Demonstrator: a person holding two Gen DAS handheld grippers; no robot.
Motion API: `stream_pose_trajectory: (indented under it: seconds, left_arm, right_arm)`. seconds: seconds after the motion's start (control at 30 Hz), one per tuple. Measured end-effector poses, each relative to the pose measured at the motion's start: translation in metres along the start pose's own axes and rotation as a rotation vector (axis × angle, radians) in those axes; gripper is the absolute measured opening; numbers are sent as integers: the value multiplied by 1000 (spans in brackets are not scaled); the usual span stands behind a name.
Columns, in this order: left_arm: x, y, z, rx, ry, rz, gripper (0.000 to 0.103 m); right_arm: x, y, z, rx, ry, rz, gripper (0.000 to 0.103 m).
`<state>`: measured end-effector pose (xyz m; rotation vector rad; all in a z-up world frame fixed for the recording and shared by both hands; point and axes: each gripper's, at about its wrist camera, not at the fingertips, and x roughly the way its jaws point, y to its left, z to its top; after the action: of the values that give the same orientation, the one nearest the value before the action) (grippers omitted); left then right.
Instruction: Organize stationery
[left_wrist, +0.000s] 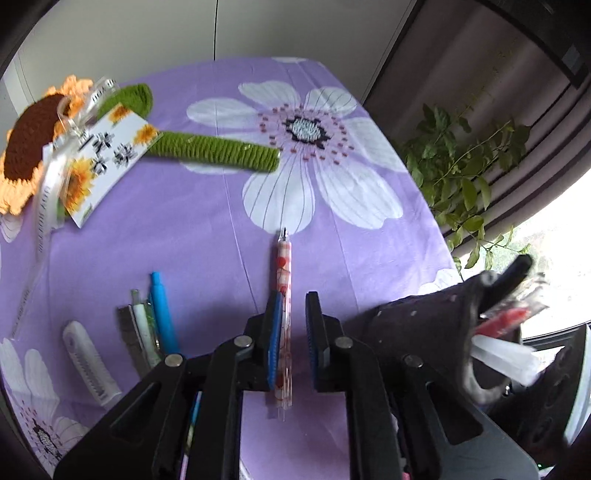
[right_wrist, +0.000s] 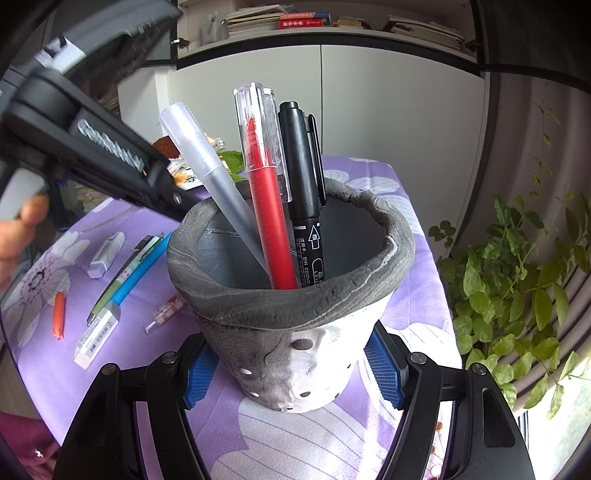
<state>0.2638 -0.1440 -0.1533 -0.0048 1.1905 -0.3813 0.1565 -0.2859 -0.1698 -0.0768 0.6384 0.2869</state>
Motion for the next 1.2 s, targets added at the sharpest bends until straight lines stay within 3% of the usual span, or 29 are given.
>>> stream_pose_trajectory:
  seconds: [0.1,0.17,0.4,0.7,1.0,1.03,1.1,1.2]
  left_arm:
    - [16,5,4,-28,16,9,25]
    - [19,6,7,-37,9,30,40]
    - [16,6,2,-12,9,71,40]
    - [-14,16,-56,29,25,44,40]
    - [-7,2,-65,68,-9,47,38]
    - [-5,0,-66,75,-14,52,34]
    - [-4,-3,-67,98,-28,73,10]
    - [-6,2,-69,85,-19,46,8]
  right_arm:
    - [0,0,0,0,0,2,73]
    - [1,-2,0,0,0,3,73]
    - [1,-2,1,1,0,10,73]
    - [2,-3,1,1,0,11,73]
    - [3,-4,1,-1,0,3,73]
    - [3,-4,1,-1,0,1,73]
    - [3,-4,1,-1,0,-1,73]
    - [2,-3,1,1,-2,-3,73]
